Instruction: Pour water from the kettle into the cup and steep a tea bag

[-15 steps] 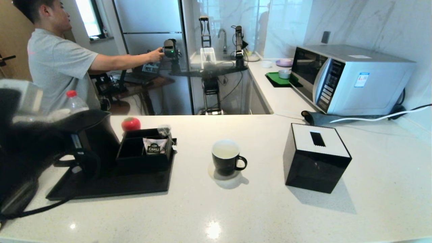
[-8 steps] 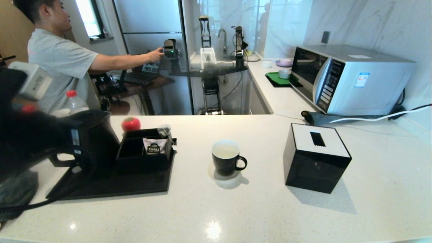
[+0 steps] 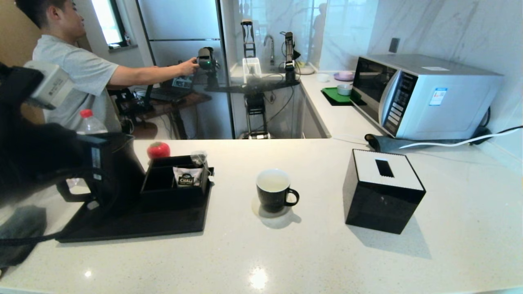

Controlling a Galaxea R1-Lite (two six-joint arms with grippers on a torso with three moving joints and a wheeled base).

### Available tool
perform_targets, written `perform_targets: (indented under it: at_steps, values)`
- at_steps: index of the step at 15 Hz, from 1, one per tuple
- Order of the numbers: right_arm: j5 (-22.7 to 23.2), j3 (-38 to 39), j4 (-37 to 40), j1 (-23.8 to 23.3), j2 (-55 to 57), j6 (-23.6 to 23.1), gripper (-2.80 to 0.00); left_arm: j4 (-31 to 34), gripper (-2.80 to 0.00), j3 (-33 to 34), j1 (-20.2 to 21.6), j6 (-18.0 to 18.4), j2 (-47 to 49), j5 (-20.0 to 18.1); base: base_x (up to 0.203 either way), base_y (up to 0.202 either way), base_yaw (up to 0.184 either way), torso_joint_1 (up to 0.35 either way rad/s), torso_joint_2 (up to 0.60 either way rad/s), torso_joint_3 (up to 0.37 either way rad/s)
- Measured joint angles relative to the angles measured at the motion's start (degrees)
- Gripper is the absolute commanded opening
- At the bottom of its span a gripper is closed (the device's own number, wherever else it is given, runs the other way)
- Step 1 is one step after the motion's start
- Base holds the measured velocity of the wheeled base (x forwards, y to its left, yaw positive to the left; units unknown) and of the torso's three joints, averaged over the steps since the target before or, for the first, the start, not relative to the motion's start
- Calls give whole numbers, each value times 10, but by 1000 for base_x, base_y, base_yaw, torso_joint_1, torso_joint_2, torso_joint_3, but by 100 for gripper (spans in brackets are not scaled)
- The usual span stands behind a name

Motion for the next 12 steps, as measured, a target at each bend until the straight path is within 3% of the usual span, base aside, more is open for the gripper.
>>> perform_targets:
  at_steps: [7, 8, 12]
  values:
    - [0, 0, 0, 0, 0, 0, -280, 15, -280, -61, 11, 0, 75, 0, 0, 0, 0, 0, 0, 0]
    - [0, 0, 0, 0, 0, 0, -280, 15, 0, -74, 15, 0, 89, 0, 0, 0, 0, 0, 0, 0]
    - [0, 0, 0, 0, 0, 0, -280, 16, 0, -117, 37, 0, 143, 2, 0, 0, 0, 0, 0, 0]
